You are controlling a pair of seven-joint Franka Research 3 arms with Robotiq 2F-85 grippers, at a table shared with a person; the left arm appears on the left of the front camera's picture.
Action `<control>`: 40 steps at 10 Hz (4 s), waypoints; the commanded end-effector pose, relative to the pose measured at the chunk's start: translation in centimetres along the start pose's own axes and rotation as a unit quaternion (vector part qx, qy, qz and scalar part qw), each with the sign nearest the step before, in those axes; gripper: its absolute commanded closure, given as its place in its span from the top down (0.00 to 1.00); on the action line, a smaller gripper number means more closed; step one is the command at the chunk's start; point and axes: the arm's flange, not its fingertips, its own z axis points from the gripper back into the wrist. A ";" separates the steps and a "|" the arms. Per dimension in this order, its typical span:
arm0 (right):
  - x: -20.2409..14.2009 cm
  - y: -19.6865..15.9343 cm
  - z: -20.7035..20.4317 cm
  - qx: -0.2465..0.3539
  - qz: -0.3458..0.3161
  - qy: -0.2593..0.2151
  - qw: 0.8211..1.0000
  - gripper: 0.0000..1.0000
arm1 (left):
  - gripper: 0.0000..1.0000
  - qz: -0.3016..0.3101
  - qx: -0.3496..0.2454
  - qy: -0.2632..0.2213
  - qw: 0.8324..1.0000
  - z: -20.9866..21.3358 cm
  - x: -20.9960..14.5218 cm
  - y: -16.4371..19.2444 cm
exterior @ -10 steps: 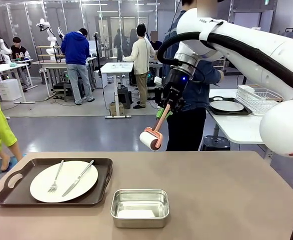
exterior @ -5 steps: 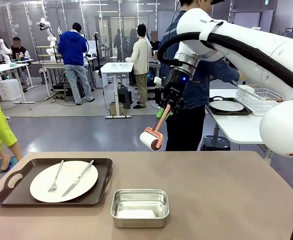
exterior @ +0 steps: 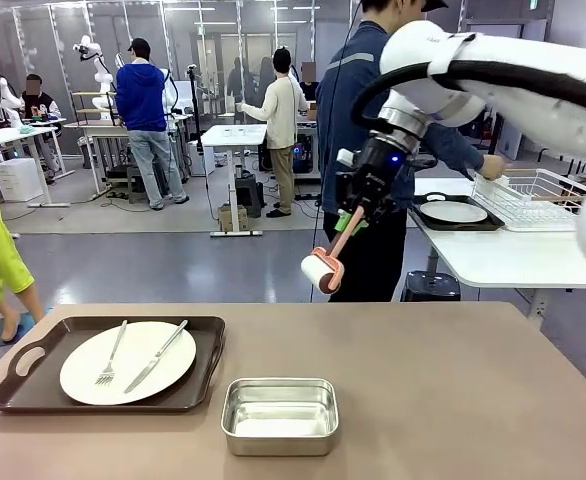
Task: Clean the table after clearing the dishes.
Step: When the left (or right) Handle tray is removed, use the left hand (or right hand) to clean the left (or right) side of the table with the Lint Roller.
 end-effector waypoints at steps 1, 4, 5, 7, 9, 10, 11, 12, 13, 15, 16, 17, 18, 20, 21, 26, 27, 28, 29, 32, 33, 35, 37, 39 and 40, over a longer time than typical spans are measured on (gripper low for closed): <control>-6.8 -2.3 -2.9 0.017 -0.009 -0.013 1.000 0.23 | 1.00 -0.008 -0.006 -0.002 1.000 0.3 -0.1 0.1; -7.3 -4.9 -3.5 0.052 -0.038 -0.023 0.998 0.23 | 1.00 -0.008 -0.006 -0.002 1.000 0.3 -0.1 0.1; -7.3 -5.7 -4.0 0.055 -0.051 -0.030 0.997 0.23 | 1.00 -0.008 -0.006 -0.002 1.000 0.3 -0.1 0.1; -7.6 -7.0 -5.1 0.022 -0.093 -0.076 0.993 0.23 | 1.00 -0.008 -0.006 -0.002 1.000 0.3 -0.1 0.1; -8.6 -7.8 -6.8 0.018 -0.083 -0.098 0.992 0.23 | 1.00 -0.008 -0.006 -0.002 1.000 0.3 -0.1 0.1; -9.4 -8.3 -7.3 0.008 -0.079 -0.115 0.990 0.23 | 1.00 -0.008 -0.006 -0.002 1.000 0.3 -0.1 0.1; -10.0 -8.6 -7.5 -0.006 -0.079 -0.145 0.986 0.23 | 1.00 -0.008 -0.006 -0.002 1.000 0.3 -0.1 0.1; -10.1 -9.0 -7.6 -0.008 -0.078 -0.145 0.986 0.23 | 1.00 -0.008 -0.006 -0.002 1.000 0.3 -0.1 0.1; -10.3 -9.4 -7.9 -0.012 -0.074 -0.143 0.987 0.23 | 1.00 -0.008 -0.006 -0.002 1.000 0.3 -0.1 0.1; -10.6 -9.5 -8.7 -0.004 -0.071 -0.139 0.988 0.23 | 1.00 -0.008 -0.006 -0.002 1.000 0.3 -0.1 0.1; -10.5 -9.5 -9.4 -0.004 -0.070 -0.130 0.989 0.23 | 1.00 -0.008 -0.006 -0.002 1.000 0.3 -0.1 0.1; -10.1 -9.4 -9.7 -0.001 -0.069 -0.127 0.990 0.23 | 1.00 -0.008 -0.006 -0.002 1.000 0.3 -0.1 0.1; -9.7 -8.9 -9.3 -0.011 -0.067 -0.128 0.989 0.23 | 1.00 -0.008 -0.006 -0.002 1.000 0.3 -0.1 0.1; -10.0 -9.4 -9.4 -0.007 -0.077 -0.118 0.990 0.23 | 1.00 -0.008 -0.006 -0.002 1.000 0.3 -0.1 0.1; -10.0 -9.4 -9.4 -0.007 -0.077 -0.118 0.990 0.23 | 1.00 -0.008 -0.006 -0.002 1.000 0.3 -0.1 0.1; -9.8 -9.9 -13.0 0.027 -0.065 -0.151 0.986 0.23 | 1.00 -0.008 -0.006 -0.002 1.000 0.3 -0.1 0.1; -9.9 -10.5 -14.4 0.028 -0.068 -0.143 0.987 0.23 | 1.00 -0.008 -0.006 -0.002 1.000 0.3 -0.1 0.1; -10.0 -11.5 -15.7 0.033 -0.071 -0.147 0.986 0.23 | 1.00 -0.008 -0.006 -0.002 1.000 0.3 -0.1 0.1; -10.5 -12.2 -16.3 0.036 -0.067 -0.155 0.985 0.23 | 1.00 -0.008 -0.006 -0.002 1.000 0.3 -0.1 0.1; -13.4 -16.3 -18.7 0.016 -0.073 -0.188 0.979 0.23 | 1.00 -0.008 -0.006 -0.002 1.000 0.3 -0.1 0.1; -14.8 -18.2 -18.3 0.022 -0.076 -0.199 0.977 0.23 | 1.00 -0.008 -0.006 -0.002 1.000 0.3 -0.1 0.1; -17.1 -21.5 -16.4 -0.001 -0.072 -0.205 0.976 0.23 | 1.00 -0.008 -0.006 -0.002 1.000 0.3 -0.1 0.1; -19.4 -24.5 -13.1 -0.027 -0.086 -0.224 0.970 0.23 | 1.00 -0.008 -0.006 -0.002 1.000 0.3 -0.1 0.1; -20.9 -25.4 -10.1 -0.080 -0.099 -0.239 0.963 0.23 | 1.00 -0.008 -0.006 -0.002 1.000 0.3 -0.1 0.1; -21.1 -25.6 -9.3 -0.112 -0.104 -0.235 0.960 0.23 | 1.00 -0.008 -0.006 -0.002 1.000 0.3 -0.1 0.1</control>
